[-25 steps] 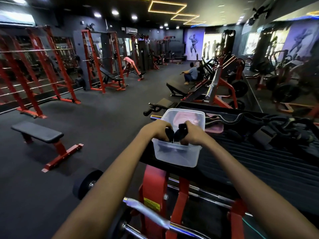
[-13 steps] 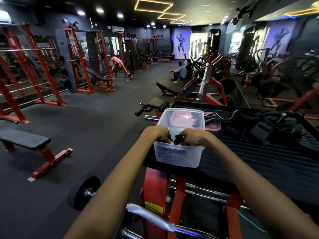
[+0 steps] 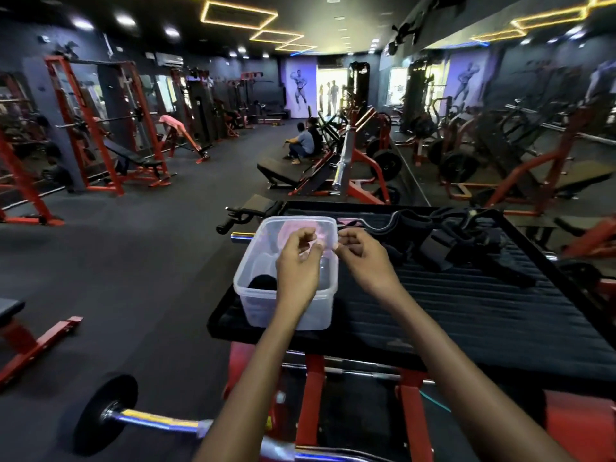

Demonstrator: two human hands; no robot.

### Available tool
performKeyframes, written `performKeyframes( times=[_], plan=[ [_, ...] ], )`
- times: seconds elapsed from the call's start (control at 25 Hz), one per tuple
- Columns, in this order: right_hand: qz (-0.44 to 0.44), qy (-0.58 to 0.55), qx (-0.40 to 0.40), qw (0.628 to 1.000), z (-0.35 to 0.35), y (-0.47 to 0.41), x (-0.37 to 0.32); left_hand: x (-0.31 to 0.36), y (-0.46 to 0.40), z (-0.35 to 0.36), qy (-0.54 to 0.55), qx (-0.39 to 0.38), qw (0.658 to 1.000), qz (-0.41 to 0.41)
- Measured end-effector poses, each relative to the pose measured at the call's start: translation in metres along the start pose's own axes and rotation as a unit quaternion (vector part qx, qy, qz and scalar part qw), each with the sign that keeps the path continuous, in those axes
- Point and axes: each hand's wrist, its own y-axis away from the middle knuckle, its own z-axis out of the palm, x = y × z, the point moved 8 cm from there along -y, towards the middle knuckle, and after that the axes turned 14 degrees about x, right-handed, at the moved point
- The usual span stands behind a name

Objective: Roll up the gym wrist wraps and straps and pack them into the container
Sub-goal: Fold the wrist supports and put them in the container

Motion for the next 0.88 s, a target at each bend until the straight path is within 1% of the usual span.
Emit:
performKeyframes(
  times=[0.12, 0.24, 0.36, 0.48, 0.6, 0.72, 0.8, 0.88],
  plan=[
    [0.009, 0.01, 0.044, 0.999, -0.042, -0.002, 0.018, -0.008, 0.026, 0.048, 0.026, -0.042, 0.997, -0.054],
    [0.035, 0.034, 0.07, 0.996, -0.094, -0.002, 0.051, -0.028, 0.055, 0.099, -0.014, -0.073, 0.993, -0.092],
    [0.075, 0.049, 0.094, 0.991, -0.144, -0.005, 0.092, -0.049, 0.08, 0.142, -0.047, -0.08, 0.988, -0.119],
    [0.095, 0.075, 0.11, 0.987, -0.173, -0.005, 0.133, -0.074, 0.096, 0.17, -0.067, -0.084, 0.985, -0.135],
    [0.119, 0.101, 0.094, 0.983, -0.183, -0.009, 0.173, -0.096, 0.1, 0.189, -0.117, -0.098, 0.982, -0.107],
    [0.122, 0.123, 0.101, 0.98, -0.184, -0.026, 0.195, -0.102, 0.09, 0.203, -0.192, -0.12, 0.974, -0.023],
    [0.076, 0.153, 0.12, 0.978, -0.182, -0.05, 0.187, -0.109, 0.088, 0.212, -0.258, -0.157, 0.953, 0.029],
    [0.013, 0.219, 0.134, 0.966, -0.178, -0.086, 0.173, -0.118, 0.091, 0.217, -0.313, -0.187, 0.929, 0.056]
  ],
)
